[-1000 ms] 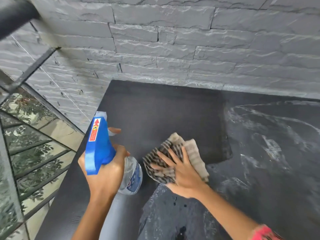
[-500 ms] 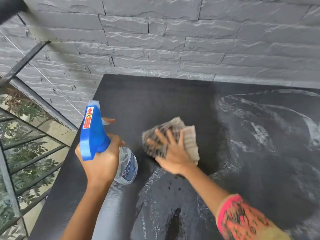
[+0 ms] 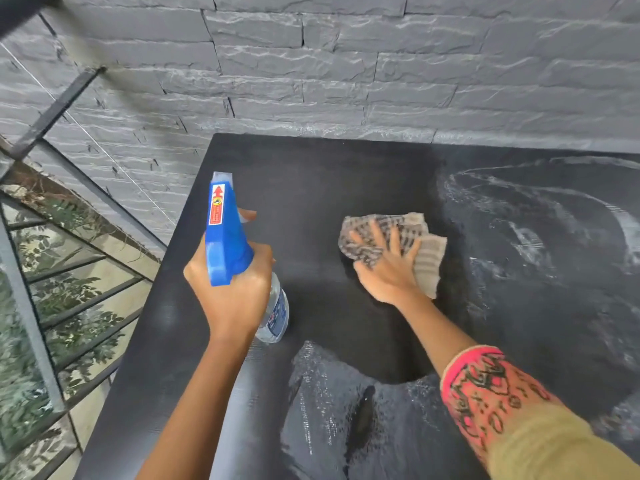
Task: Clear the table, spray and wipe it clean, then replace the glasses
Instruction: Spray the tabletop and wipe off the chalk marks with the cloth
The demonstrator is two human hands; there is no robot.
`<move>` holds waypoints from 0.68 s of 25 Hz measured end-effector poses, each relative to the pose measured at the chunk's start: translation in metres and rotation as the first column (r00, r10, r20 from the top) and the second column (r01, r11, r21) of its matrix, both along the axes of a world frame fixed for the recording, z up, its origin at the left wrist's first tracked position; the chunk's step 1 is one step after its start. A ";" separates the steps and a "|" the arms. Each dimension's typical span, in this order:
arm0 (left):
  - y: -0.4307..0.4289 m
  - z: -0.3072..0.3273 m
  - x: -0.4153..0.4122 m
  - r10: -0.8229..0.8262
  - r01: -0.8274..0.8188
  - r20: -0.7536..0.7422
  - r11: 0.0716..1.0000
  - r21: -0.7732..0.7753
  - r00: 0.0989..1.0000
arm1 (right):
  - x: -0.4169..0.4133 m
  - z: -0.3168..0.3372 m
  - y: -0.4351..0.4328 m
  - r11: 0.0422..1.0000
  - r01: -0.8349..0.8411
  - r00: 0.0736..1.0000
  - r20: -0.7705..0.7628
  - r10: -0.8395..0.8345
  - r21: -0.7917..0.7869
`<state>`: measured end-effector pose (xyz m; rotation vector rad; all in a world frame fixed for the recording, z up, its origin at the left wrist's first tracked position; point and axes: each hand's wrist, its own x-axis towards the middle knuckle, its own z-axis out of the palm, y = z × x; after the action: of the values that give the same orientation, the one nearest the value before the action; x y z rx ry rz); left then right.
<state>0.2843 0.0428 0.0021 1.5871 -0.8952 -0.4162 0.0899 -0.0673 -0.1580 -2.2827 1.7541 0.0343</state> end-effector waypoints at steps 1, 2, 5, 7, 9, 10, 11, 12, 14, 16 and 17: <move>0.004 0.002 -0.001 0.016 -0.016 0.007 1.000 0.007 1.000 | 0.015 -0.001 0.017 0.995 -0.097 0.995 0.001 0.097 0.002; 0.010 0.005 -0.002 0.044 -0.044 0.008 0.999 0.013 0.999 | 0.026 -0.001 0.042 0.976 -0.218 0.976 -0.008 0.218 -0.006; 0.038 0.009 0.001 0.091 -0.091 0.014 0.996 0.025 0.996 | 0.018 -0.008 0.129 0.868 -0.487 0.873 -0.034 0.487 -0.093; 0.062 0.008 0.002 0.117 -0.117 -0.005 0.992 0.051 0.993 | -0.014 -0.012 0.177 0.791 -0.600 0.798 -0.033 0.601 -0.119; 0.086 0.005 0.003 0.176 -0.169 -0.066 0.980 0.100 0.982 | -0.058 -0.008 0.190 0.768 -0.630 0.776 -0.054 0.628 -0.113; 0.099 0.003 0.003 0.202 -0.190 -0.080 0.972 0.136 0.976 | -0.075 -0.007 0.178 0.796 -0.592 0.806 -0.058 0.589 -0.126; 0.113 0.001 0.001 0.209 -0.195 -0.067 0.966 0.169 0.976 | -0.082 -0.005 0.163 0.844 -0.523 0.852 -0.064 0.520 -0.116; 0.127 0.001 -0.002 0.201 -0.191 -0.033 0.963 0.190 0.979 | -0.078 0.000 0.146 0.906 -0.416 0.909 -0.067 0.411 -0.079; 0.148 0.000 -0.007 0.206 -0.204 0.010 0.961 0.185 0.979 | -0.041 0.004 0.119 0.987 -0.141 0.990 -0.035 0.139 -0.072; 0.164 -0.003 -0.011 0.232 -0.228 -0.001 0.958 0.174 0.973 | 0.012 0.011 0.121 0.999 -0.053 0.998 0.024 0.053 0.004; 0.170 -0.004 -0.012 0.256 -0.250 -0.008 0.951 0.180 0.967 | 0.034 0.012 0.137 0.988 -0.151 0.987 0.052 0.150 0.020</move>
<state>0.2724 0.2132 -0.0015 1.8287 -0.6327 -0.3447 0.1244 0.0697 -0.1458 -2.3730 1.5462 0.0261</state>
